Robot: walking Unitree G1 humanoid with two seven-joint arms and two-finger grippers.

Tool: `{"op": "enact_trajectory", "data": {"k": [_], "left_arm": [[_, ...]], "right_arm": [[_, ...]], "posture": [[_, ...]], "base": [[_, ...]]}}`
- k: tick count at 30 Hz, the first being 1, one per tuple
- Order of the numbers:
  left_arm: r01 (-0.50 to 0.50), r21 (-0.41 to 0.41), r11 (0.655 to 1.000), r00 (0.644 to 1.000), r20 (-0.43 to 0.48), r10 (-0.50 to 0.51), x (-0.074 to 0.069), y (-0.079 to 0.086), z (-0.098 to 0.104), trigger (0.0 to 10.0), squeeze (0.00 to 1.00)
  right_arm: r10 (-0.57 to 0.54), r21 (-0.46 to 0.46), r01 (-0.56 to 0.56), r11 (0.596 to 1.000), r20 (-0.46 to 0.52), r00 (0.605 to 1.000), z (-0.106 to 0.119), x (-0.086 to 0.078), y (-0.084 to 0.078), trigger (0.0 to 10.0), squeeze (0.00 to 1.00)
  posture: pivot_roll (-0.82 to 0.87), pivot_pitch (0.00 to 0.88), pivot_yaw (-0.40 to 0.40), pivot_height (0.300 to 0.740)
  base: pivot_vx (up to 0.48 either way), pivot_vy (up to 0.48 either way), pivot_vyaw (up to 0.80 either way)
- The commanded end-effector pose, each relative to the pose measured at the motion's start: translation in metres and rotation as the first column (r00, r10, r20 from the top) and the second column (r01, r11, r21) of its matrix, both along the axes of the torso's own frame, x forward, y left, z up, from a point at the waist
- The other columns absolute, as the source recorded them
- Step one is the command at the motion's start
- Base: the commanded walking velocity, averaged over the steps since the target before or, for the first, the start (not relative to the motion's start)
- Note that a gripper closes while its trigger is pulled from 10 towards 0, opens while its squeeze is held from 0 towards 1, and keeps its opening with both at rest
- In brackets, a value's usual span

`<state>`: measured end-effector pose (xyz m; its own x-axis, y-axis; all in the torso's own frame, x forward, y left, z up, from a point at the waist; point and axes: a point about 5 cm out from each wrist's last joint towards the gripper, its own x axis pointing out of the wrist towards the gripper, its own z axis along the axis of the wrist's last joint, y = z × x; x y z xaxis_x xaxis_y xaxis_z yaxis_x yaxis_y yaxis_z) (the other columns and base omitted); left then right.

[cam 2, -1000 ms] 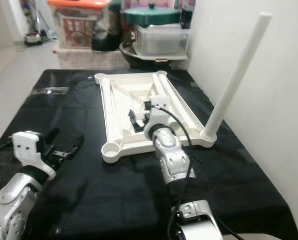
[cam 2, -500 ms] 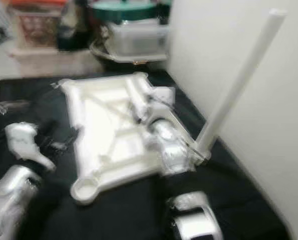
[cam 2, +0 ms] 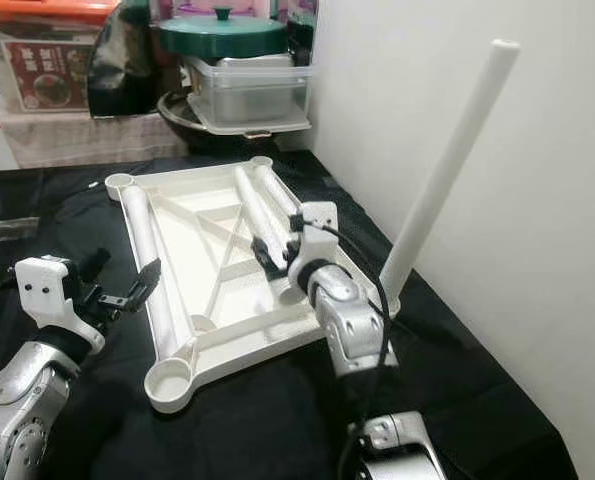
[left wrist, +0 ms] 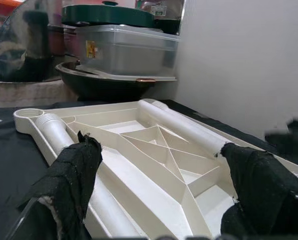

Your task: Building children table

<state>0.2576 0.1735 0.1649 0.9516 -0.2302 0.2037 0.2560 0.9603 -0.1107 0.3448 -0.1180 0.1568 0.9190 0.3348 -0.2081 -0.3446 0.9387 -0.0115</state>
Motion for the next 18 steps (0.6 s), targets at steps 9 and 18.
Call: {"op": "enact_trajectory", "data": {"k": [9, 18], "left_arm": [[0.007, -0.014, 1.0, 1.0, 0.004, -0.007, 0.003, -0.004, 0.001, 10.0, 0.0], [0.001, -0.013, 1.0, 1.0, 0.005, -0.001, 0.003, -0.004, 0.001, 10.0, 0.0]], "right_arm": [[-0.036, -0.041, 0.033, 0.999, -0.077, 0.996, -0.019, 0.01, -0.012, 10.0, 0.0], [-0.025, -0.047, 0.017, 0.999, -0.161, 0.987, -0.036, 0.008, -0.011, 10.0, 0.0]], "posture": [[0.04, 0.0, -0.105, 0.74], [0.05, 0.0, -0.11, 0.74]], "base": [[0.0, 0.0, 0.0], [0.0, 0.0, 0.0]]}}
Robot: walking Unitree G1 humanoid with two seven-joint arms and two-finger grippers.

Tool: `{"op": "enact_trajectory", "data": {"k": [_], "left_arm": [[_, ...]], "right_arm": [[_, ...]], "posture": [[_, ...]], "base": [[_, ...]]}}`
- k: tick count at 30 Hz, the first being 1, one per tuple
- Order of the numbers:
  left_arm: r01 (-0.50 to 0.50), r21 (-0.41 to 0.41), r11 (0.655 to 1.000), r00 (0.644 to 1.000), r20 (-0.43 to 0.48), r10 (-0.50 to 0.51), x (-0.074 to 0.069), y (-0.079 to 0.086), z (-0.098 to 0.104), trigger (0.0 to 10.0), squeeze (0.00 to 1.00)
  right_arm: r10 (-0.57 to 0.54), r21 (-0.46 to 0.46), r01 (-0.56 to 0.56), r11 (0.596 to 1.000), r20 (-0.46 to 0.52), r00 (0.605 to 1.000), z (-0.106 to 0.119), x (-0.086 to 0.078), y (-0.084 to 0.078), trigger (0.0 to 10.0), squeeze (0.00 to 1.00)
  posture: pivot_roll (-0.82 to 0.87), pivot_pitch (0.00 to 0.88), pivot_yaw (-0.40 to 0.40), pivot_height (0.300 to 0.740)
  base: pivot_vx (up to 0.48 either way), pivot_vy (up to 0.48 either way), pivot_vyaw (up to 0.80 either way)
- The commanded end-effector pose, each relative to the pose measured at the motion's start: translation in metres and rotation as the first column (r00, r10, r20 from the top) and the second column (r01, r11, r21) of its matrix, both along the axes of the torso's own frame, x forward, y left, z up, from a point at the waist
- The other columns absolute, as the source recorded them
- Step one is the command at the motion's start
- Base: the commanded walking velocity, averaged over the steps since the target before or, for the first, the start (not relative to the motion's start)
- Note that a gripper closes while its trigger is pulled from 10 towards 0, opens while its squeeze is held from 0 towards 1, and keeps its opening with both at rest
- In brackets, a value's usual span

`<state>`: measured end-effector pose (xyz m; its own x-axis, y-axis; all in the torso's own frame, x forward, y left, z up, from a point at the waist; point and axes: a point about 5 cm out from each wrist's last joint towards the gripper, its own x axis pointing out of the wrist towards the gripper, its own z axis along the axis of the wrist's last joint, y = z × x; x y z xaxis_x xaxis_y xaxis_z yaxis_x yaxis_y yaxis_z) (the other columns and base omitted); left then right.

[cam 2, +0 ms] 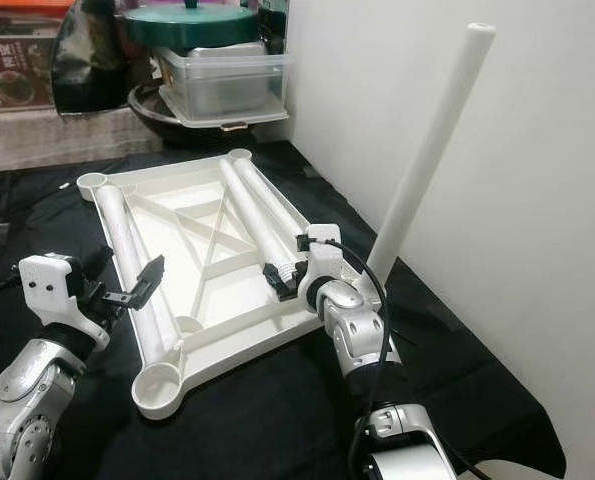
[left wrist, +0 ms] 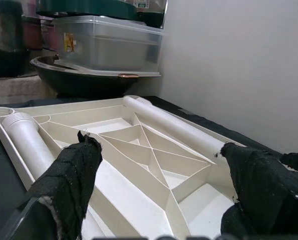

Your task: Building children table

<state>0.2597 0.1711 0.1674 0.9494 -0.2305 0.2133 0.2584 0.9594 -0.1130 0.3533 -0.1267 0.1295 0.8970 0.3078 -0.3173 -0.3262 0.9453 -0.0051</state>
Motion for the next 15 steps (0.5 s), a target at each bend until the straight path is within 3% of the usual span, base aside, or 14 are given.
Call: {"op": "enact_trajectory", "data": {"k": [1, 15], "left_arm": [[0.0, -0.009, 1.0, 1.0, -0.004, 0.0, 0.001, -0.002, -0.002, 10.0, 0.0], [0.007, -0.004, 1.0, 1.0, -0.012, -0.007, 0.004, -0.002, -0.002, 10.0, 0.0]], "right_arm": [[-0.001, -0.013, 0.0, 1.0, -0.053, 0.999, -0.008, -0.001, -0.002, 10.0, 0.0], [-0.012, 0.019, 0.016, 1.0, -0.161, 0.987, -0.032, 0.003, -0.008, 10.0, 0.0]], "posture": [[0.05, 0.0, -0.11, 0.74], [0.06, 0.0, -0.099, 0.74]], "base": [[0.0, 0.0, 0.0], [0.0, 0.0, 0.0]]}}
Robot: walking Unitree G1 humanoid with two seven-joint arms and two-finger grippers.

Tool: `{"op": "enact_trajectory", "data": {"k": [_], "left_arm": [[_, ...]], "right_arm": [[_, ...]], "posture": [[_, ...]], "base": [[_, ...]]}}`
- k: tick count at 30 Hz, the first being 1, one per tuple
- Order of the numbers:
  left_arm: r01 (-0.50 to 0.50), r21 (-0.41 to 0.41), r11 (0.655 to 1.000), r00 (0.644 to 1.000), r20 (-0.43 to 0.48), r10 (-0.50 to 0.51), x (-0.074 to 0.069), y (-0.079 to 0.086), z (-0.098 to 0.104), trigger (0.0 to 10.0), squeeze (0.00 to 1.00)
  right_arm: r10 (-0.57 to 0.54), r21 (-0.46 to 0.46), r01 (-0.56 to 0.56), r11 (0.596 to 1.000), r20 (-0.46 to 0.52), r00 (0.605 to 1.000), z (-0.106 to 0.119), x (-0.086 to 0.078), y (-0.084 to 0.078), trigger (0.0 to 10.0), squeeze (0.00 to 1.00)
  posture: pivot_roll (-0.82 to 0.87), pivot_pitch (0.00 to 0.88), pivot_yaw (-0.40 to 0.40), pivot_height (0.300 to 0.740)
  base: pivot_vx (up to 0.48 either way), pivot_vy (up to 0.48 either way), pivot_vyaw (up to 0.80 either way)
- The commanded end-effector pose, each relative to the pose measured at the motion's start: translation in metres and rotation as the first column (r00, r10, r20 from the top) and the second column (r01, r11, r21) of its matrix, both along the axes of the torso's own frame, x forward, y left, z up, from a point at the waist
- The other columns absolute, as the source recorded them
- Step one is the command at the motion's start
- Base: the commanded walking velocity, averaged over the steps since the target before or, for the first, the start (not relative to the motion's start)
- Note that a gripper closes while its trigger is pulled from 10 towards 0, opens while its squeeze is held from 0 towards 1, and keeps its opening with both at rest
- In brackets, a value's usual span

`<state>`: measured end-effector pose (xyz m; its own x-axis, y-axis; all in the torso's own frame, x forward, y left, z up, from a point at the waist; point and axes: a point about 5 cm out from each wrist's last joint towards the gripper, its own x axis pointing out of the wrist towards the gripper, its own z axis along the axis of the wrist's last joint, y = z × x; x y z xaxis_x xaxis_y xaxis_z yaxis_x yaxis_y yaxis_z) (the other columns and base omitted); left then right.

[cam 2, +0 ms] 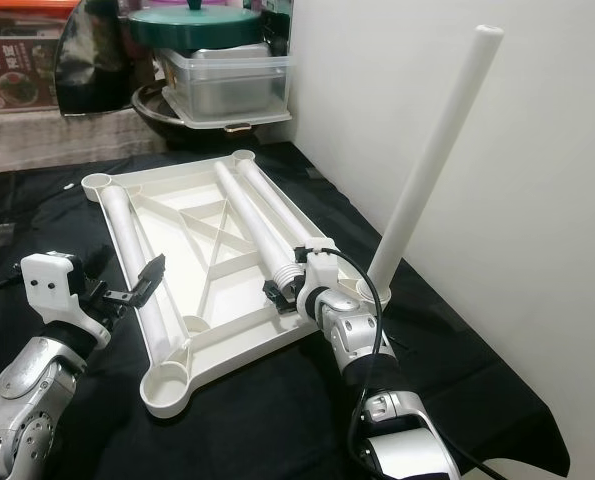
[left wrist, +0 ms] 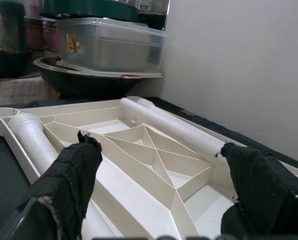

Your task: Building children table

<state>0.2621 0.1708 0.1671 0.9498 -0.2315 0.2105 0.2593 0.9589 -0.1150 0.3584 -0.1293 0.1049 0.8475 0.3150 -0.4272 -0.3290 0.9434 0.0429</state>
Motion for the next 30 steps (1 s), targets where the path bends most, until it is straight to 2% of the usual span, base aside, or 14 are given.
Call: {"op": "enact_trajectory", "data": {"k": [1, 2, 3, 9, 16, 18, 21, 23, 24, 25, 26, 27, 28, 30], "left_arm": [[0.005, -0.002, 1.0, 1.0, -0.01, -0.005, 0.001, -0.001, -0.002, 10.0, 0.0], [0.005, -0.002, 1.0, 1.0, -0.01, -0.005, 0.001, -0.001, -0.002, 10.0, 0.0], [0.004, 0.0, 1.0, 1.0, -0.011, -0.004, 0.0, -0.001, -0.003, 10.0, 0.0], [0.004, 0.003, 1.0, 1.0, -0.012, -0.004, -0.001, 0.0, -0.003, 10.0, 0.0], [0.012, 0.004, 1.0, 1.0, -0.016, -0.012, -0.001, -0.001, -0.004, 10.0, 0.0], [0.014, 0.004, 1.0, 1.0, -0.016, -0.014, -0.001, -0.001, -0.004, 10.0, 0.0], [0.015, 0.003, 1.0, 1.0, -0.017, -0.015, -0.001, -0.001, -0.004, 10.0, 0.0], [0.024, -0.027, 0.999, 1.0, -0.017, -0.025, -0.001, 0.0, -0.003, 10.0, 0.0], [0.024, -0.027, 0.999, 1.0, -0.017, -0.025, -0.001, 0.0, -0.003, 10.0, 0.0], [0.036, -0.067, 0.997, 0.999, -0.018, -0.037, -0.002, 0.001, -0.001, 10.0, 0.0], [0.047, -0.164, 0.985, 0.999, -0.015, -0.05, -0.001, 0.004, 0.003, 10.0, 0.0], [0.047, -0.164, 0.985, 0.999, -0.015, -0.05, -0.001, 0.004, 0.003, 10.0, 0.0], [0.056, -0.23, 0.972, 0.998, -0.011, -0.06, -0.001, 0.006, 0.006, 10.0, 0.0], [0.1, -0.406, 0.909, 0.995, 0.031, -0.096, 0.0, 0.01, 0.017, 10.0, 0.0]], "right_arm": [[-0.023, 0.018, 0.024, 1.0, -0.033, 0.999, -0.008, -0.002, -0.005, 4.5, 0.0], [-0.023, 0.018, 0.024, 1.0, -0.033, 0.999, -0.008, -0.002, -0.005, 4.5, 0.0], [-0.023, 0.031, 0.024, 0.999, -0.025, 0.999, -0.007, -0.001, -0.005, 0.0, 0.0], [0.003, 0.065, -0.005, 0.998, 0.026, 1.0, -0.002, 0.0, -0.002, 0.0, 0.0], [0.106, 0.124, -0.123, 0.985, 0.135, 0.985, 0.012, -0.002, 0.009, 0.0, 0.0], [0.144, 0.167, -0.176, 0.97, 0.187, 0.972, 0.021, -0.004, 0.013, 0.0, 0.0], [0.156, 0.189, -0.197, 0.962, 0.212, 0.965, 0.025, -0.004, 0.015, 0.0, 0.0], [0.184, 0.299, -0.267, 0.916, 0.279, 0.942, 0.043, -0.006, 0.022, 0.0, 0.0], [0.184, 0.299, -0.267, 0.916, 0.279, 0.942, 0.043, -0.006, 0.022, 0.0, 0.0], [0.211, 0.359, -0.323, 0.876, 0.317, 0.925, 0.053, -0.009, 0.027, 0.0, 0.0], [0.245, 0.421, -0.388, 0.82, 0.354, 0.903, 0.063, -0.013, 0.033, 0.0, 0.0], [0.245, 0.421, -0.388, 0.82, 0.354, 0.903, 0.063, -0.013, 0.033, 0.0, 0.0], [0.267, 0.454, -0.429, 0.781, 0.377, 0.887, 0.069, -0.017, 0.037, 0.0, 0.0], [0.324, 0.46, -0.499, 0.734, 0.409, 0.853, 0.072, -0.024, 0.044, 0.0, 0.0]], "posture": [[0.06, 0.0, -0.1, 0.74], [0.06, 0.0, -0.1, 0.74], [0.06, 0.0, -0.099, 0.74], [0.06, 0.0, -0.095, 0.74], [0.06, 0.0, -0.092, 0.74], [0.06, 0.0, -0.092, 0.74], [0.06, 0.0, -0.092, 0.74], [0.06, 0.0, -0.09, 0.74], [0.06, 0.0, -0.09, 0.74], [0.06, 0.0, -0.088, 0.74], [0.05, 0.0, -0.086, 0.74], [0.05, 0.0, -0.086, 0.74], [0.05, 0.0, -0.086, 0.74], [0.06, 0.0, -0.082, 0.74]], "base": [[0.0, 0.0, 0.0], [0.0, 0.0, 0.0], [0.0, 0.0, 0.0], [0.0, 0.0, 0.0], [0.0, 0.0, 0.0], [0.0, 0.0, 0.0], [0.0, 0.0, 0.0], [0.0, 0.0, 0.0], [0.0, 0.0, 0.0], [0.0, 0.0, 0.0], [0.0, 0.0, 0.0], [0.0, 0.0, 0.0], [0.0, 0.0, 0.0], [0.0, 0.0, 0.0]]}}
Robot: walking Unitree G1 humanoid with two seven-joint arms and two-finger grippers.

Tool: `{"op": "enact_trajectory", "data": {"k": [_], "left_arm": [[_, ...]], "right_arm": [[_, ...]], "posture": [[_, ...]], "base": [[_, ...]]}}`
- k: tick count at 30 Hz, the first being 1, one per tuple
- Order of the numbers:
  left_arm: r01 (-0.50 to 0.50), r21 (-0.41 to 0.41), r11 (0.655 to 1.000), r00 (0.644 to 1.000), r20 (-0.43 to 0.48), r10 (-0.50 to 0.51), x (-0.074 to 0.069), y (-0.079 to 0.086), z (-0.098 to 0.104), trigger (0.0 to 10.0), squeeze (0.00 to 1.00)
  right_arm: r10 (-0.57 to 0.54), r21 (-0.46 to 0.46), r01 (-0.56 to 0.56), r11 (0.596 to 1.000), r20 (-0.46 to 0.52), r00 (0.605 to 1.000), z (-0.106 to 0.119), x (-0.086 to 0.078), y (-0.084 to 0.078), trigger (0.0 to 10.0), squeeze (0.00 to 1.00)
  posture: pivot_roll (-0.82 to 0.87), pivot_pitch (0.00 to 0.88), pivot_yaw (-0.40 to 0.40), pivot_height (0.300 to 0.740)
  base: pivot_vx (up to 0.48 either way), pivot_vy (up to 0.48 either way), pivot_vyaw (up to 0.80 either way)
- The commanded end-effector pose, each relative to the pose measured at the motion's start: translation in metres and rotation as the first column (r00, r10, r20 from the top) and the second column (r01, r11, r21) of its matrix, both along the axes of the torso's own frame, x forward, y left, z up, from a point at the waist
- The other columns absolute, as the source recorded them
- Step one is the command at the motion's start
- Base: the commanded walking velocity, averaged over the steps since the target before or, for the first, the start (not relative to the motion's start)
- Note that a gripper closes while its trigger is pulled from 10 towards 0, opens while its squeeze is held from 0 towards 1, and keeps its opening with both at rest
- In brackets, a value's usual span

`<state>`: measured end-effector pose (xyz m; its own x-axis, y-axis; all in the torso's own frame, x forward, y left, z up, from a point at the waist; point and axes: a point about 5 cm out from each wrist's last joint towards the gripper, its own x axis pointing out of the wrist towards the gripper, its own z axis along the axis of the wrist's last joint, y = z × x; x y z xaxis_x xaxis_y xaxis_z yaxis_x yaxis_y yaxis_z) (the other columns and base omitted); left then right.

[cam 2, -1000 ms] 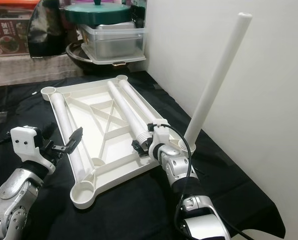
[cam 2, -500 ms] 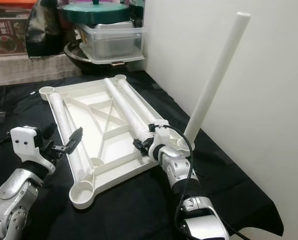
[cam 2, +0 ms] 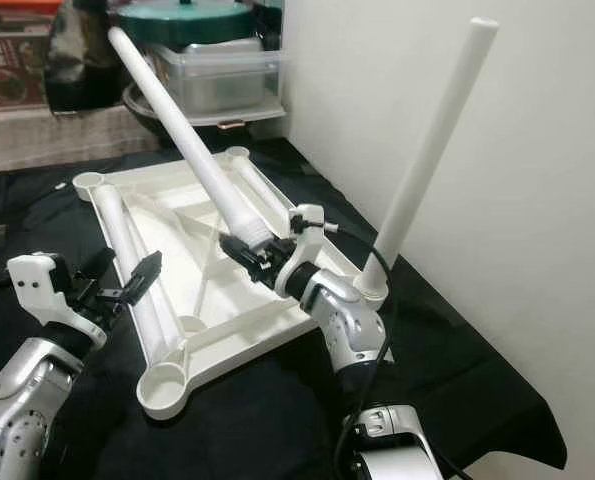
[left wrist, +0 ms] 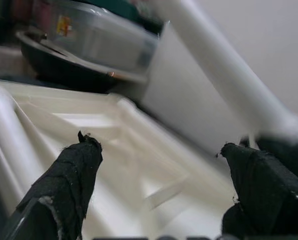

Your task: Building children table

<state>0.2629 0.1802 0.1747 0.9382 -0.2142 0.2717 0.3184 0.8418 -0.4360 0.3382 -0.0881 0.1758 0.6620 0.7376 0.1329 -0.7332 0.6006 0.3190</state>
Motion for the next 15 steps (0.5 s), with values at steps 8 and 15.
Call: {"op": "enact_trajectory", "data": {"k": [8, 15], "left_arm": [[0.152, -0.292, 0.944, 0.987, 0.099, -0.128, 0.002, -0.008, 0.022, 10.0, 0.0], [0.279, -0.351, 0.894, 0.958, 0.17, -0.232, 0.005, -0.014, 0.036, 10.0, 0.0]], "right_arm": [[0.141, 0.032, -0.142, 0.989, 0.033, 0.989, 0.0, -0.015, 0.011, 0.0, 0.0], [0.245, 0.0, -0.245, 0.969, 0.05, 0.968, -0.003, -0.027, 0.011, 0.0, 0.0]], "posture": [[0.05, 0.0, -0.073, 0.74], [0.04, 0.0, -0.064, 0.74]], "base": [[0.0, 0.0, 0.0], [0.0, 0.0, 0.0]]}}
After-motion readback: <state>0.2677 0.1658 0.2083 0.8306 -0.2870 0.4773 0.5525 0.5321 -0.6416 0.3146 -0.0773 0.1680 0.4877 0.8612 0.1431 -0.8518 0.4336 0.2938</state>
